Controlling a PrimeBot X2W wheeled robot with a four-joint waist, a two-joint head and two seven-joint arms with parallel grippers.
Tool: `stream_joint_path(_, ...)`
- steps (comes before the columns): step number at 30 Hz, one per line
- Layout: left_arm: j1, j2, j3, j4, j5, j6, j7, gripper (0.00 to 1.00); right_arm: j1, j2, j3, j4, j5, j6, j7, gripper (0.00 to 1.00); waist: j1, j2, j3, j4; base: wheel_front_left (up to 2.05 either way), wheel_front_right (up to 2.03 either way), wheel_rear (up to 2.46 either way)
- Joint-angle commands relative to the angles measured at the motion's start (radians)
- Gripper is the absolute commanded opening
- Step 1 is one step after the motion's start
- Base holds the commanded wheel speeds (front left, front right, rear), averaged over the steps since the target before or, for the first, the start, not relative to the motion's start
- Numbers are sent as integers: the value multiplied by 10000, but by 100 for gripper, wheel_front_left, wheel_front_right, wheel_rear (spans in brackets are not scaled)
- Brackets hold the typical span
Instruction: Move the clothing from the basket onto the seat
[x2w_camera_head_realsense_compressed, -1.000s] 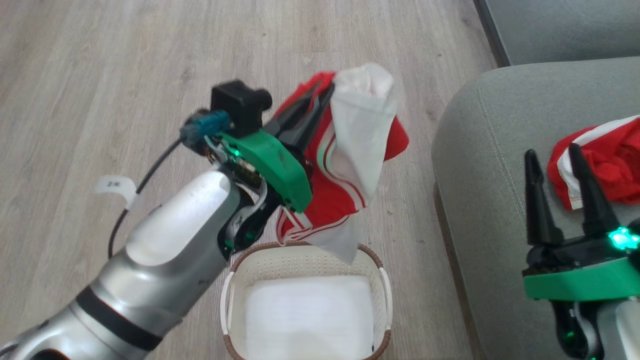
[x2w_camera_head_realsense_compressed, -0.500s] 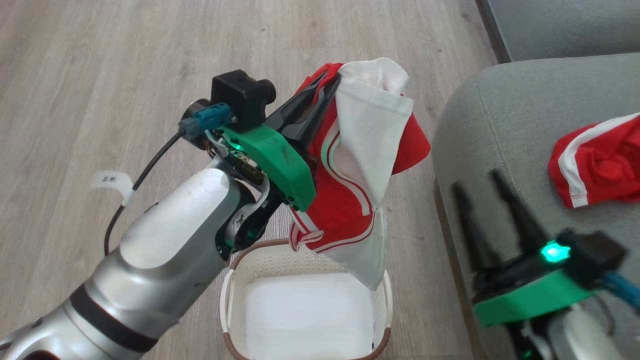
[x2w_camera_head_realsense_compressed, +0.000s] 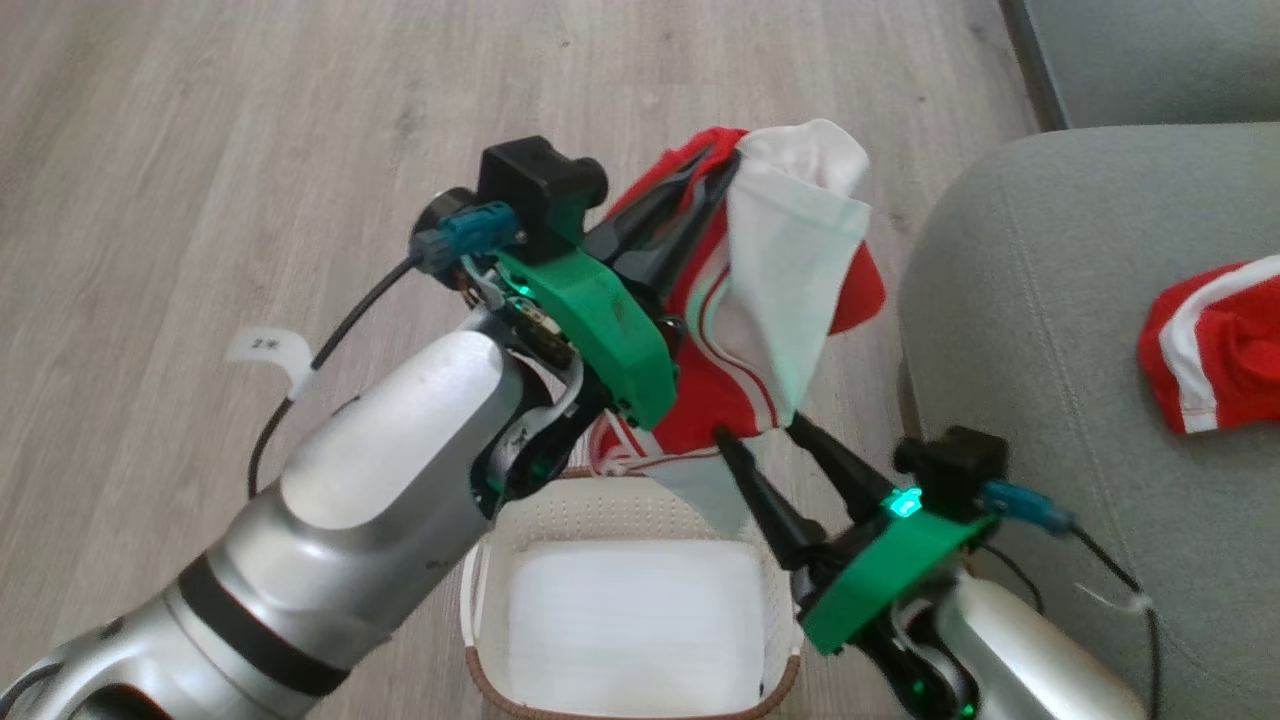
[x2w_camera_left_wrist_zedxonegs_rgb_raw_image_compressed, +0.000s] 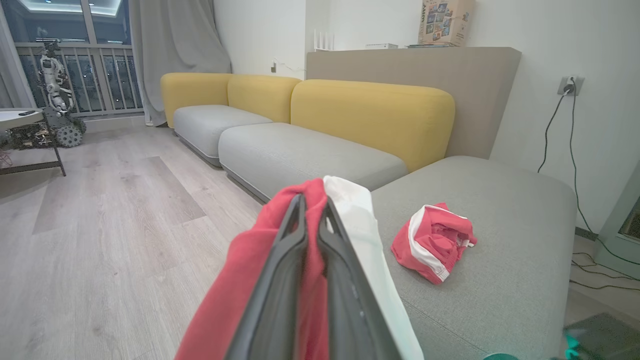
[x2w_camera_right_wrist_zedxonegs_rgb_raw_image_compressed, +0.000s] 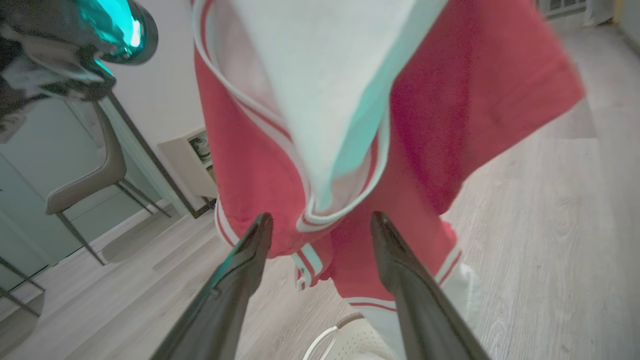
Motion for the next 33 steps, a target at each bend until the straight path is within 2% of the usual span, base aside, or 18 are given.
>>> stream_joint_path(1,-817,45,363,-207,2,-98,-10,0,-748,71,460,185,254,-2,-186,100,1,-1,34,125,0,0,0)
stream_joint_path(7,-899,-270,110,-198,-22,-237,73,0,-2037,334,1335,1414,836,-2,-396,100,1,-1,42,493,0,0,0)
stream_joint_path(13,-808,-439,-51,-223,-104,-293,102,0,-2377,534,963,1472,590,-2,-406,100,1,-1,3,804,0,0,0)
stream_joint_path(14,-784,-440,-60,-219,-119,-289,102,0,-2375,541,914,1493,525,-2,-407,66,1,-1,-6,839,0,0,0)
stream_joint_path(15,-764,-437,-68,-214,-128,-281,103,0,-2361,552,869,1509,482,-2,-407,27,1,-1,-17,872,0,0,0)
stream_joint_path(16,-747,-429,-72,-211,-137,-273,104,0,-2345,561,832,1514,450,-2,-407,0,1,-1,-27,898,0,0,0)
stream_joint_path(26,-618,-202,23,-57,-226,-167,73,0,-2081,450,519,1286,266,-2,-408,0,1,-1,-51,897,0,0,0)
stream_joint_path(33,-223,186,82,-23,-291,24,32,0,-1449,190,-150,577,-100,-2,-409,0,1,-1,-28,709,0,0,0)
